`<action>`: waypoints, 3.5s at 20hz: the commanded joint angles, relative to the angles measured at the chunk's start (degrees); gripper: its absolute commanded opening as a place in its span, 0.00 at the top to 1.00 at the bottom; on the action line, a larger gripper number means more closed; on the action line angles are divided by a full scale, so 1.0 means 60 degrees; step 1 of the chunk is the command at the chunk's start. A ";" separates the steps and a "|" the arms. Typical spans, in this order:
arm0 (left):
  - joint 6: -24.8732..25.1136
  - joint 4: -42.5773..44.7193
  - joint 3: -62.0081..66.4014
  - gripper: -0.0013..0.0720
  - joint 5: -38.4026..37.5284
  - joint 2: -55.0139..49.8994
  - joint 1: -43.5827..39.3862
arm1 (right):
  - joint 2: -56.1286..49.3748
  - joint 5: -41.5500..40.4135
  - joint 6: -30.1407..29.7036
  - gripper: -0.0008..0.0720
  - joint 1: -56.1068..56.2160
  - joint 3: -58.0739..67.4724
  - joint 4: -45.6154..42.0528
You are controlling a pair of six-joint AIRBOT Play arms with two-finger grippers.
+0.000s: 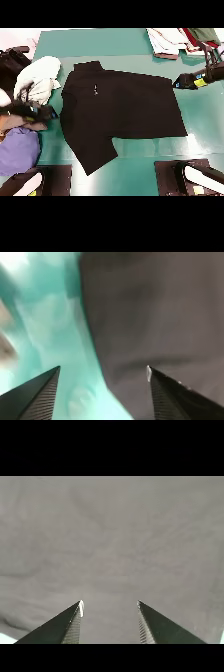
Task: Fold the shirts.
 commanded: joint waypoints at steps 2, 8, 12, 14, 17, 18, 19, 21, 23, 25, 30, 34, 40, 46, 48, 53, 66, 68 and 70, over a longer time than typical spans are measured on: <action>0.0259 -0.1679 -0.2656 0.11 0.0645 0.0856 0.0004 | 0.0699 -0.0109 0.0175 0.44 0.0317 -0.0820 0.0015; -0.0393 -0.1956 -0.3282 0.11 0.1810 0.0845 -0.2044 | 0.1188 -0.0004 0.0244 0.44 0.0273 -0.0816 -0.0066; -0.0397 -0.1902 -0.3373 0.43 0.1821 0.0849 -0.2178 | 0.1311 0.0423 0.0240 0.44 0.0029 -0.0820 -0.0095; -0.0328 -0.1902 -0.3104 0.82 0.1912 0.0849 -0.2178 | 0.1300 0.0903 0.0233 0.44 -0.0576 -0.0878 -0.0098; -0.0004 -0.1905 -0.2441 0.96 0.1887 0.0849 -0.2178 | 0.1330 0.1523 0.0237 0.44 -0.2317 -0.1920 -0.0455; 0.0200 -0.1960 -0.2240 0.96 0.1843 0.0849 -0.2178 | 0.1333 0.1708 0.0240 0.29 -0.2914 -0.2506 -0.0900; 0.0284 -0.1960 -0.2080 0.96 0.1803 0.0849 -0.2178 | 0.1326 0.1803 0.0240 0.13 -0.3537 -0.3155 -0.1315; 0.0433 -0.1960 -0.1847 0.96 0.1800 0.0849 -0.2178 | 0.1322 0.1679 0.0273 0.14 -0.4885 -0.4426 -0.1523; 0.0433 -0.1960 -0.1789 0.96 0.1887 0.0849 -0.2178 | 0.1326 0.1286 0.0273 0.31 -0.5923 -0.5435 -0.1494; 0.0430 -0.1960 -0.1792 0.96 0.1993 0.0849 -0.2178 | 0.1326 0.0834 0.0273 0.33 -0.6382 -0.6124 -0.1479; 0.0426 -0.2004 -0.1792 0.96 0.2073 0.0849 -0.2178 | 0.1322 -0.1013 0.0215 0.35 -0.6408 -0.7242 0.0106; 0.0423 -0.2116 -0.1789 0.96 0.2259 0.0849 -0.2178 | 0.1016 -0.1938 -0.0029 0.47 -0.5657 -0.7009 0.1188; 0.0426 -0.2080 -0.1432 0.96 0.2018 0.0852 -0.2178 | 0.0058 -0.2091 -0.0419 0.96 -0.2787 -0.5774 0.1180; 0.0448 -0.0987 0.4313 0.96 0.0470 0.0860 -0.2178 | 0.2619 -0.1290 -0.0484 0.96 -0.1468 -0.1373 0.1180; 0.0616 -0.0586 0.7187 0.96 0.0229 0.0860 -0.2178 | 0.3442 -0.1315 -0.0481 0.96 -0.1468 0.0769 0.1155; 0.0637 -0.0350 1.3034 0.96 -0.0215 0.0860 -0.2178 | 0.4240 -0.1035 -0.0280 0.96 -0.1468 0.5217 0.0215; 0.0076 0.1326 0.9184 0.96 0.0102 0.0361 -0.2175 | 0.1515 0.2131 0.0557 0.97 -0.1333 0.5894 -0.1537; 0.0069 0.1355 0.7603 0.96 0.0572 -0.0503 -0.2175 | 0.0692 0.2033 0.0557 0.96 -0.1067 0.4648 -0.1606; 0.0062 0.1341 0.6349 0.96 0.1115 -0.1687 -0.2175 | -0.0306 0.1982 0.0557 0.96 -0.0994 0.3515 -0.1603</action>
